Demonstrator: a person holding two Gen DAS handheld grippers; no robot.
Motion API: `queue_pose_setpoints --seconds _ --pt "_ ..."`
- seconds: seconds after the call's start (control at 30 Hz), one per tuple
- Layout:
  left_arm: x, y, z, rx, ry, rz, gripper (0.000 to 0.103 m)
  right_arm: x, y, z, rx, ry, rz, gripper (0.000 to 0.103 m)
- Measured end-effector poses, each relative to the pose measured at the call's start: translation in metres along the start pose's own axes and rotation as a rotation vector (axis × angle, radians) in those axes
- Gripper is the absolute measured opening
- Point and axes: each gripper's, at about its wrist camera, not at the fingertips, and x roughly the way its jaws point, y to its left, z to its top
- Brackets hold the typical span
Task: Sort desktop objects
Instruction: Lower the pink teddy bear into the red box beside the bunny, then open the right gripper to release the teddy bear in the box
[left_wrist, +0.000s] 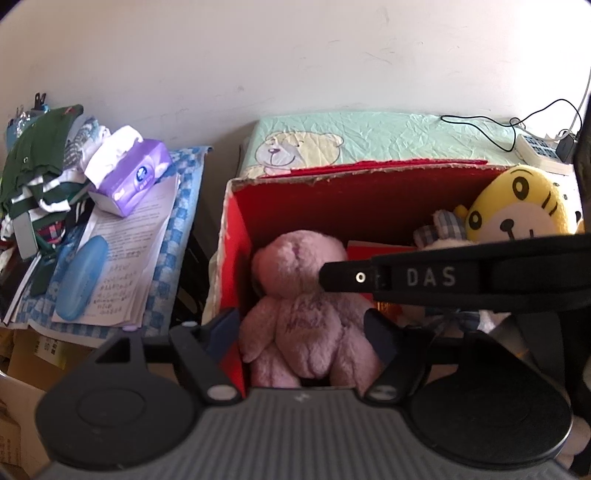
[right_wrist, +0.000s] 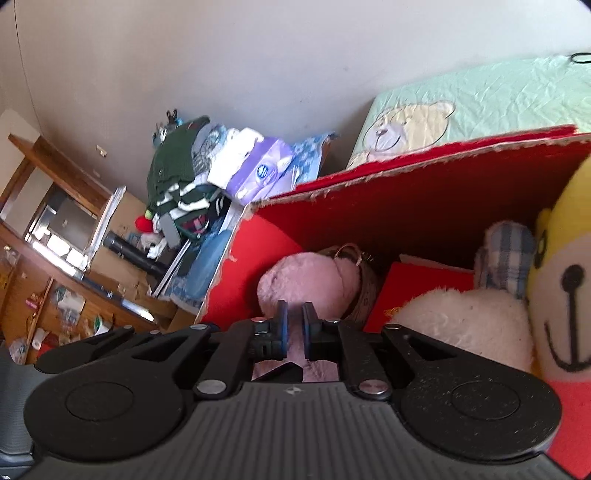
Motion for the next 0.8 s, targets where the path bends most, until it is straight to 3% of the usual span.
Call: queue_pose_setpoints --seconds 0.27,0.8 --pt "-0.002 -0.002 0.0 0.002 -0.005 0.018 0.082 -0.025 -0.003 -0.008 0.022 -0.06 -0.026 0.019" --pt "-0.016 -0.01 -0.002 0.003 0.006 0.066 0.085 -0.062 0.001 -0.022 0.041 -0.125 -0.109 0.023"
